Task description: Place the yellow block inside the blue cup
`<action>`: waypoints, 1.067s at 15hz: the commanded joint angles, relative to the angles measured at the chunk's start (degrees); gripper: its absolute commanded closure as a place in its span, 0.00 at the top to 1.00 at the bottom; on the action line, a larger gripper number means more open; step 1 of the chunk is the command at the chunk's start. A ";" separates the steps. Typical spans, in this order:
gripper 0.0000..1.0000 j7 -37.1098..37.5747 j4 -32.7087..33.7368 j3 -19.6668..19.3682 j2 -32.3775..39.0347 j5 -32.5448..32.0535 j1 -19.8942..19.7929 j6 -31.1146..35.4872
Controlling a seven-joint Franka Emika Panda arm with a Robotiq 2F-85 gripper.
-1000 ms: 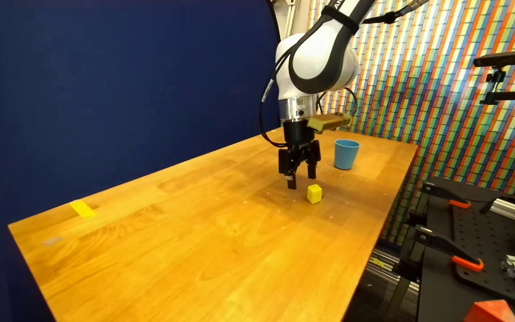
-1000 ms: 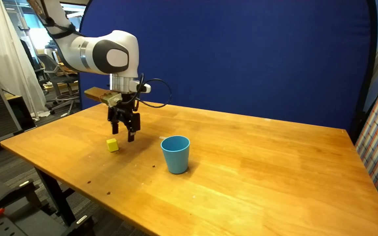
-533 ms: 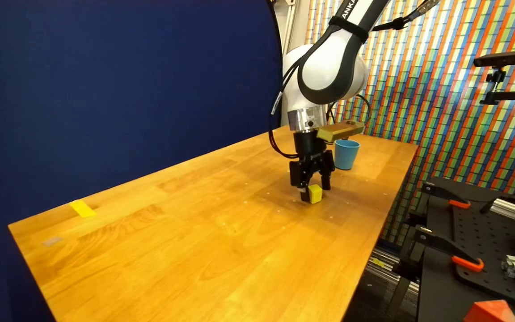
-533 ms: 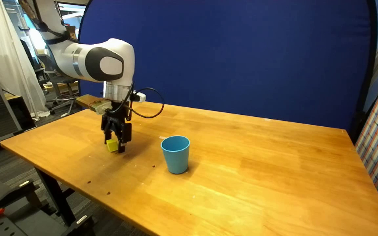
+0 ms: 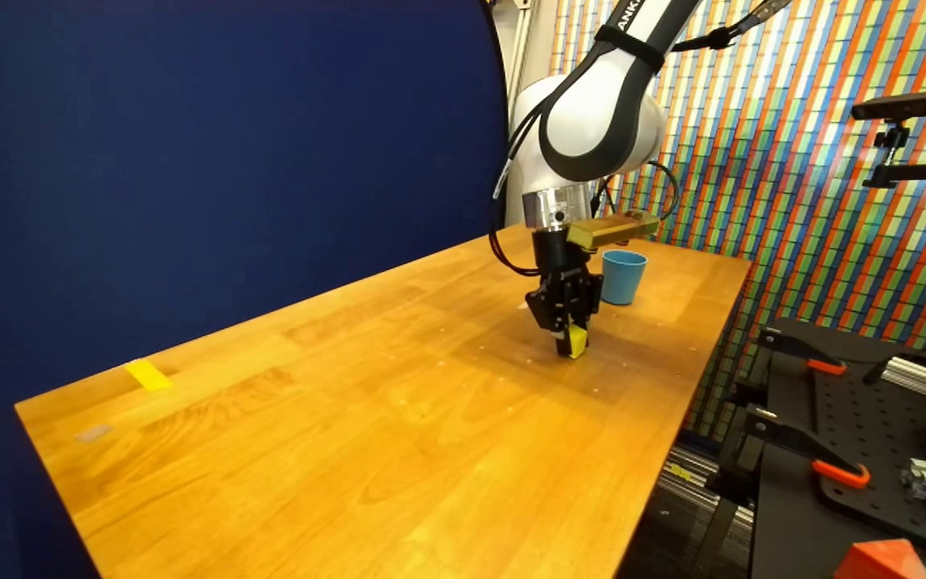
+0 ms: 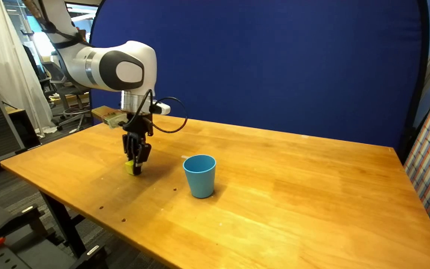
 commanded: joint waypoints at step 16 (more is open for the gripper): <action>0.14 17.94 1.07 -13.19 -14.15 -4.23 -9.08 -7.42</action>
